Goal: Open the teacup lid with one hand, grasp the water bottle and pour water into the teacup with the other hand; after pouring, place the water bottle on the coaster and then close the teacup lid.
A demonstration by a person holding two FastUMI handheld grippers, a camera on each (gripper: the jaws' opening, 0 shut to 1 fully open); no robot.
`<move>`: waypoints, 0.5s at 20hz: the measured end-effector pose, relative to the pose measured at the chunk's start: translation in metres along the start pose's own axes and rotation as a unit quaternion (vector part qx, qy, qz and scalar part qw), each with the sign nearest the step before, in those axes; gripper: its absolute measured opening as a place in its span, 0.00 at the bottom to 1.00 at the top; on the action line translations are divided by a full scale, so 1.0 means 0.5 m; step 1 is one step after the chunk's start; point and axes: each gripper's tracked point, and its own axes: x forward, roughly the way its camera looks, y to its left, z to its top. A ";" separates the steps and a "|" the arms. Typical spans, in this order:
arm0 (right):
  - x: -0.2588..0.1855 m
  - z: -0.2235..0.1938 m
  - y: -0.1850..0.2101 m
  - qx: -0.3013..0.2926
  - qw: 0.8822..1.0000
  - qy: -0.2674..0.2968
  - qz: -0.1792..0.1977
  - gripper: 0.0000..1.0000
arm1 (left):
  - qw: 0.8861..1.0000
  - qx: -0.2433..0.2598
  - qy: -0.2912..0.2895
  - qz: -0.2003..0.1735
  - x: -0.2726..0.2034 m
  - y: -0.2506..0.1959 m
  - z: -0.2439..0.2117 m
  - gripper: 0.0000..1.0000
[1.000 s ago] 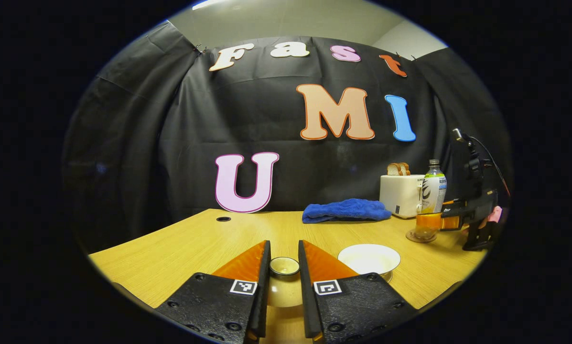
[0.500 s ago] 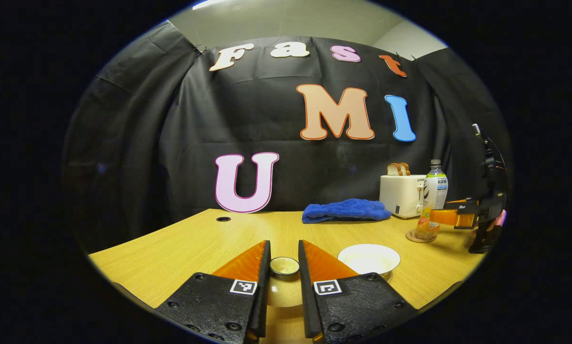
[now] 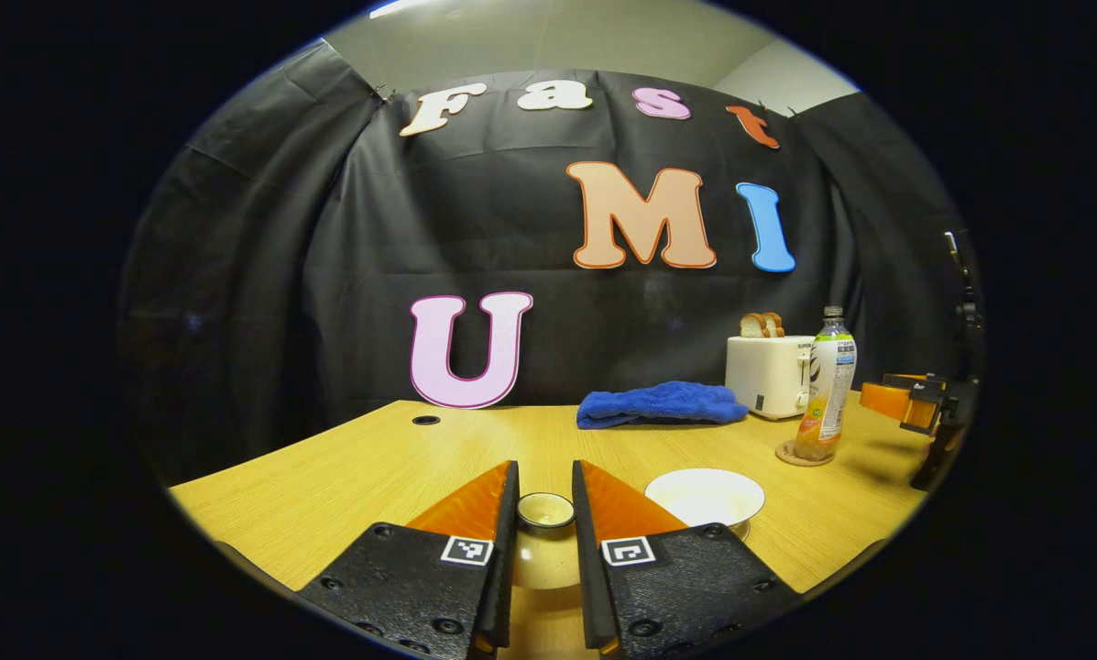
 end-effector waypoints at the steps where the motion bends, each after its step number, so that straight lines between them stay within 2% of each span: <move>1: -0.013 0.001 -0.005 0.000 1.000 -0.001 -0.007 0.98 | 1.000 0.000 0.000 -0.005 0.002 -0.007 -0.002 0.28; 2: -0.025 0.002 -0.008 0.000 1.000 -0.001 -0.011 0.91 | 1.000 0.000 0.000 -0.010 0.006 -0.015 -0.002 0.28; 7: -0.072 0.005 -0.028 -0.002 0.999 -0.002 -0.044 0.91 | 0.998 -0.001 0.001 -0.068 0.024 -0.087 -0.003 0.28; 8: -0.076 0.006 -0.029 -0.002 0.999 -0.002 -0.048 0.94 | 0.997 -0.002 0.000 -0.081 0.029 -0.103 -0.002 0.28; 10: -0.087 0.006 -0.027 -0.002 0.999 -0.002 -0.050 0.91 | 0.994 -0.002 0.000 -0.111 0.034 -0.135 -0.002 0.28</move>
